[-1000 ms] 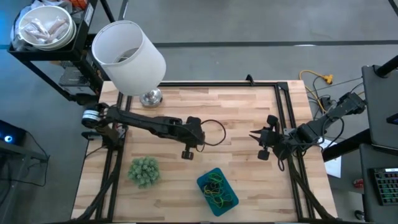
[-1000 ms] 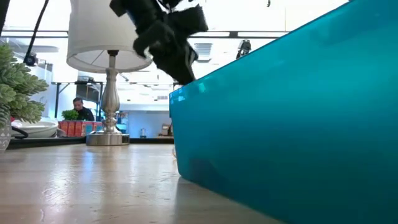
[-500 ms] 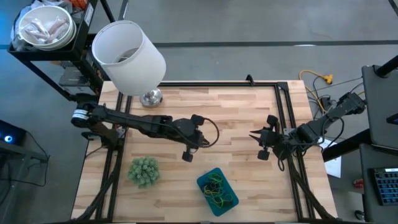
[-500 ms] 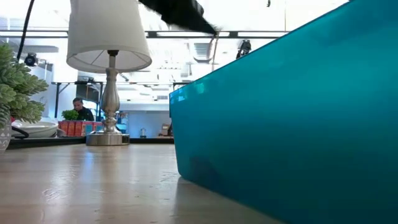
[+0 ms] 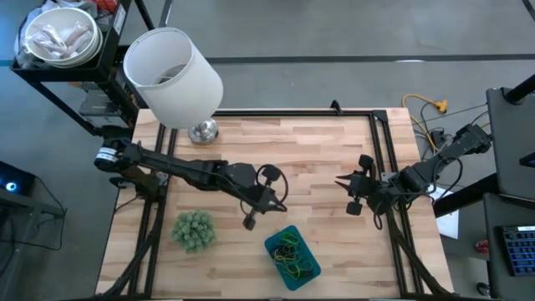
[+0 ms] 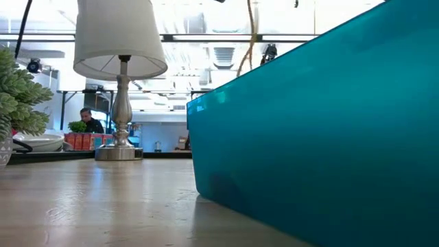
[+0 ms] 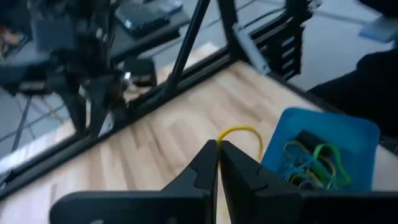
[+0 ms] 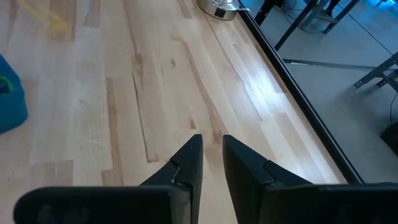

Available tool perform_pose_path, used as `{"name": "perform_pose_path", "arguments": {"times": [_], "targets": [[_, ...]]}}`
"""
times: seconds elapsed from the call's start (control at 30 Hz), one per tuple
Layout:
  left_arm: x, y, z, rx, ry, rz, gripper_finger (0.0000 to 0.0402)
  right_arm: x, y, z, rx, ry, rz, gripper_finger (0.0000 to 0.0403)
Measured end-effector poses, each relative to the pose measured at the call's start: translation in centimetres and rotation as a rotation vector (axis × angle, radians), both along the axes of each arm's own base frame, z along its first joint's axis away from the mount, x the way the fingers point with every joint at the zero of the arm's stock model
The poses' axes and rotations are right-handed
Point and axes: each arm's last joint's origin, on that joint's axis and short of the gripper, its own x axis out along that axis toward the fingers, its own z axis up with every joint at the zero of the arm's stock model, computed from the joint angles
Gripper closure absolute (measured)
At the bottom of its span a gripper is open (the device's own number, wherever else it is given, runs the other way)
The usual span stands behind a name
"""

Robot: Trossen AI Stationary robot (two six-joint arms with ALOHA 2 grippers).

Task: Pick and place rubber bands into bin
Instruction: Put the yellow rubber band into the blue bin

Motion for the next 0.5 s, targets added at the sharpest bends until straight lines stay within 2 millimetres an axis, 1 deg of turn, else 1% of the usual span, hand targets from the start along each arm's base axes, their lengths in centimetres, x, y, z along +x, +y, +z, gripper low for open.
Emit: {"name": "perform_pose_path", "arguments": {"times": [0.3, 0.4, 0.5], "targets": [[0.0, -0.9, 0.7, -0.050, -0.070, -0.159, 0.0401, 0.0, 0.0, 0.0, 0.002, -0.002, 0.000, 0.0346], [0.5, -1.4, 0.3, -0.066, -0.082, -0.208, 0.0401, 0.0, 0.0, 0.0, 0.002, -0.003, 0.000, 0.0346], [1.4, -1.8, -0.8, -0.085, -0.087, -0.264, 0.0401, 0.0, 0.0, 0.0, 0.002, -0.004, 0.000, 0.0346]]}}
